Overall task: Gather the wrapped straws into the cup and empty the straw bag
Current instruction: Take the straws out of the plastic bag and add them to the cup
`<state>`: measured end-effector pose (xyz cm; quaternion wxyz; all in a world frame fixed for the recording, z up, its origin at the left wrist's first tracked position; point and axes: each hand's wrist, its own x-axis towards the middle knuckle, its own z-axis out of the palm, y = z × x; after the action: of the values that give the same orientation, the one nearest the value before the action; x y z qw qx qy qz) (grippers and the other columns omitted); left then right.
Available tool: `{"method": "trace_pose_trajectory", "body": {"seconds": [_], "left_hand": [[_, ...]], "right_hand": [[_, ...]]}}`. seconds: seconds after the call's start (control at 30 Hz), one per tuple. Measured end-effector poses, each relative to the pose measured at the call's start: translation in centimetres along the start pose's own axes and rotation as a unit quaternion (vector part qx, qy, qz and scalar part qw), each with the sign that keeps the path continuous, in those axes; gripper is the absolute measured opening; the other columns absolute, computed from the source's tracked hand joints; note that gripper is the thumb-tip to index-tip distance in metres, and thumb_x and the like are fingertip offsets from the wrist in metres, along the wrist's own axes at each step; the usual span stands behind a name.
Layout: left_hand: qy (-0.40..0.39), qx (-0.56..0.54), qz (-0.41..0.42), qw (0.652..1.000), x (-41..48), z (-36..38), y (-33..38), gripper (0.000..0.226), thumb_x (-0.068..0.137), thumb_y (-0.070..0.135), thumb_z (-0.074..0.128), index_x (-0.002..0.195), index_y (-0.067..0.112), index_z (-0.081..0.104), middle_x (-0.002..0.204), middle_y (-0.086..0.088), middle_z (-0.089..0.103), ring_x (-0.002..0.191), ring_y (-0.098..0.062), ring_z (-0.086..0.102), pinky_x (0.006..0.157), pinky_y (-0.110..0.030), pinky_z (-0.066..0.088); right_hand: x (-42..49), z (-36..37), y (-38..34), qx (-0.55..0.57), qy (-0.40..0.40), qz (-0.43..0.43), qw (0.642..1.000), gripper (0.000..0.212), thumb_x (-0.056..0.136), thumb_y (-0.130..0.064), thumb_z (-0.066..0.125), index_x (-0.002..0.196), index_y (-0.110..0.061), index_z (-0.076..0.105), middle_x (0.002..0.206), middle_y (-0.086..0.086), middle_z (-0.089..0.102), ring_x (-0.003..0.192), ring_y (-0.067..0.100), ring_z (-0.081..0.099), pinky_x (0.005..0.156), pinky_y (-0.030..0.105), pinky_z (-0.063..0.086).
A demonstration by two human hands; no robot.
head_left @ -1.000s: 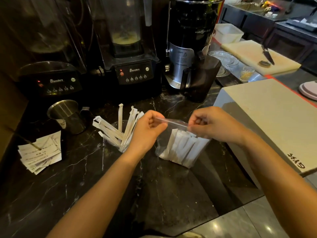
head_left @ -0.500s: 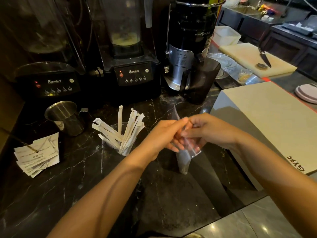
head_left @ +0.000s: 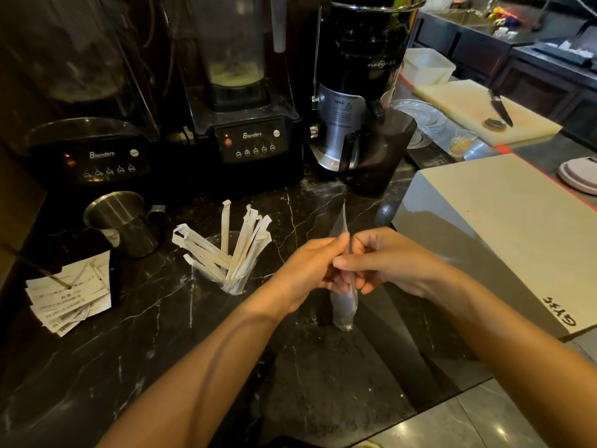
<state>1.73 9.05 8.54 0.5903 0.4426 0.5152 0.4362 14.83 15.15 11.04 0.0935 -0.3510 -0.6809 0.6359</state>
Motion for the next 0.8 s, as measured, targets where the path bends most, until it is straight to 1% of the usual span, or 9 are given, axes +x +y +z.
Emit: {"method": "trace_pose_trajectory", "body": {"seconds": [0.17, 0.27, 0.33, 0.4, 0.43, 0.53, 0.63, 0.7, 0.8], "left_hand": [[0.003, 0.004, 0.025, 1.000, 0.2, 0.0, -0.3, 0.030, 0.094, 0.025, 0.034, 0.086, 0.009, 0.057, 0.071, -0.008, 0.058, 0.067, -0.020, 0.054, 0.060, -0.025, 0.045], [0.006, 0.013, 0.040, 0.999, 0.4, 0.0, -0.3, 0.025, 0.093, 0.018, 0.037, 0.078, 0.011, 0.055, 0.069, -0.008, 0.060, 0.067, -0.023, 0.055, 0.060, -0.025, 0.045], [0.004, 0.004, 0.045, 0.999, 0.4, -0.1, -0.3, 0.024, 0.092, 0.014, 0.039, 0.073, 0.012, 0.054, 0.065, -0.006, 0.062, 0.063, -0.019, 0.057, 0.059, -0.024, 0.046], [0.002, -0.009, 0.057, 0.998, 0.5, -0.2, -0.5, 0.025, 0.091, 0.014, 0.040, 0.071, 0.009, 0.054, 0.061, -0.001, 0.064, 0.058, -0.014, 0.057, 0.059, -0.023, 0.046], [0.002, -0.013, 0.065, 0.998, 0.6, -0.2, -0.7, 0.026, 0.091, 0.017, 0.040, 0.072, 0.007, 0.054, 0.061, -0.002, 0.065, 0.059, -0.017, 0.058, 0.059, -0.024, 0.046], [0.023, -0.017, 0.081, 0.996, 1.0, -0.1, -0.9, 0.025, 0.084, 0.024, 0.041, 0.074, 0.004, 0.054, 0.071, -0.024, 0.057, 0.069, -0.034, 0.052, 0.058, -0.025, 0.042], [0.040, -0.006, 0.089, 0.995, 1.2, 0.0, -1.0, 0.022, 0.081, 0.024, 0.041, 0.070, 0.008, 0.052, 0.078, -0.025, 0.052, 0.063, -0.029, 0.044, 0.049, -0.015, 0.037], [0.039, -0.005, 0.092, 0.995, 1.1, 0.0, -1.1, 0.022, 0.085, 0.022, 0.041, 0.069, 0.010, 0.051, 0.073, -0.022, 0.050, 0.059, -0.020, 0.044, 0.049, -0.014, 0.037], [0.043, -0.015, 0.095, 0.994, 0.9, 0.2, -1.1, 0.030, 0.092, 0.011, 0.037, 0.065, 0.013, 0.049, 0.061, -0.010, 0.046, 0.054, -0.008, 0.043, 0.051, -0.015, 0.035]], "right_hand": [[0.2, 0.0, 0.8, 0.059, -0.012, -0.015, 0.998, 0.028, 0.070, -0.035, 0.060, 0.060, -0.010, 0.052, 0.058, 0.006, 0.057, 0.050, 0.008, 0.056, 0.047, 0.015, 0.048], [0.4, -0.3, 1.2, 0.069, -0.041, -0.016, 0.997, 0.030, 0.076, -0.035, 0.054, 0.058, -0.011, 0.054, 0.060, 0.008, 0.057, 0.049, 0.008, 0.056, 0.047, 0.016, 0.049], [0.5, -0.4, 1.4, 0.077, -0.061, -0.023, 0.995, 0.030, 0.078, -0.033, 0.052, 0.058, -0.010, 0.053, 0.065, 0.013, 0.057, 0.049, 0.008, 0.055, 0.047, 0.016, 0.048], [0.6, -0.5, 1.6, 0.104, -0.069, -0.038, 0.991, 0.030, 0.080, -0.029, 0.051, 0.063, -0.004, 0.053, 0.062, 0.009, 0.062, 0.048, 0.007, 0.055, 0.045, 0.015, 0.046], [0.7, -0.5, 1.8, 0.121, -0.068, -0.046, 0.989, 0.029, 0.081, -0.027, 0.050, 0.066, -0.002, 0.054, 0.059, 0.005, 0.064, 0.047, 0.006, 0.055, 0.044, 0.015, 0.044], [1.1, -0.3, 2.5, 0.160, -0.043, -0.066, 0.984, 0.029, 0.086, -0.025, 0.053, 0.066, -0.004, 0.057, 0.054, 0.003, 0.063, 0.051, 0.013, 0.055, 0.043, 0.015, 0.042], [1.3, 0.1, 3.0, 0.179, -0.028, -0.083, 0.980, 0.032, 0.081, -0.032, 0.061, 0.058, -0.009, 0.056, 0.048, -0.001, 0.058, 0.063, 0.028, 0.050, 0.050, 0.020, 0.043], [1.4, 0.2, 3.2, 0.186, -0.030, -0.091, 0.978, 0.036, 0.073, -0.038, 0.065, 0.058, -0.007, 0.054, 0.045, -0.003, 0.056, 0.060, 0.025, 0.050, 0.060, 0.024, 0.047], [1.4, 0.4, 3.6, 0.198, -0.017, -0.101, 0.975, 0.035, 0.075, -0.036, 0.064, 0.056, -0.009, 0.053, 0.044, -0.003, 0.053, 0.052, 0.021, 0.049, 0.075, 0.036, 0.046]]}}
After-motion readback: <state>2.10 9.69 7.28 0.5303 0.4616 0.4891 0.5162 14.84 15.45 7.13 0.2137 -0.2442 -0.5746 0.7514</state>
